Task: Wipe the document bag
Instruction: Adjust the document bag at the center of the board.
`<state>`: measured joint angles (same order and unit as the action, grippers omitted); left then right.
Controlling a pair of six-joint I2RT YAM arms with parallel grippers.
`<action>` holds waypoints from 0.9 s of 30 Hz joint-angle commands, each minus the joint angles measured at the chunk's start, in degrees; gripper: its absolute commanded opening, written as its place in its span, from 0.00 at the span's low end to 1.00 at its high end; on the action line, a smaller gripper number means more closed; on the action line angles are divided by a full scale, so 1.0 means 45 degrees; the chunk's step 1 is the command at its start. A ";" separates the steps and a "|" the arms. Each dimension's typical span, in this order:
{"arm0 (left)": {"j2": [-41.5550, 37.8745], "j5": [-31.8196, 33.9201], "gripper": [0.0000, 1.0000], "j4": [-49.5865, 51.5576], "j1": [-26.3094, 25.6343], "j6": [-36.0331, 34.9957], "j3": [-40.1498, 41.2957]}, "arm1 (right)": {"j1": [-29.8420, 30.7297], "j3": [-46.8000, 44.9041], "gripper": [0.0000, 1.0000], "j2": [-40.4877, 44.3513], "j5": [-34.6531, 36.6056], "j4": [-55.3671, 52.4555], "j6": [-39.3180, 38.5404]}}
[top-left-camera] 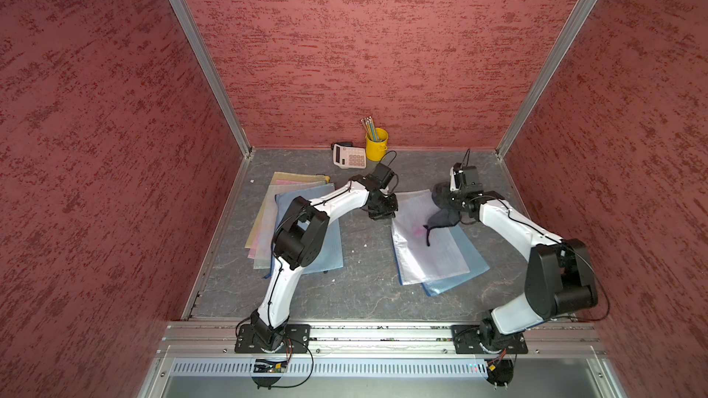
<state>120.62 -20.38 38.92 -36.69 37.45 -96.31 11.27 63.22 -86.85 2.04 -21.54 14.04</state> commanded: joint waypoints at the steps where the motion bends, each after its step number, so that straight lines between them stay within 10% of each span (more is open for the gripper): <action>1: -0.0884 -0.1235 0.09 -0.0250 0.0409 -0.1598 0.1114 | 0.0902 0.0448 0.00 0.0611 -0.0947 -0.0322 -0.0314; 8: -0.0400 -0.2541 0.09 -0.1516 0.1099 -0.2004 0.2399 | 0.3650 -0.1260 0.00 0.0401 -0.0945 0.0918 0.1407; 16: 0.0899 -0.2964 0.09 -0.2771 0.0904 0.0057 0.1128 | 0.3643 -0.1964 0.00 0.1633 0.1153 0.0353 0.2529; 27: 0.0750 -0.1845 0.50 -0.1772 0.0916 -0.0393 0.1569 | 0.2991 -0.2480 0.00 0.0862 0.2143 -0.0840 0.2644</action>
<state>126.02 -30.35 29.98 -33.04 36.88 -91.35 24.95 52.66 -82.87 8.54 -24.73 25.08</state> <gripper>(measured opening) 0.496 0.119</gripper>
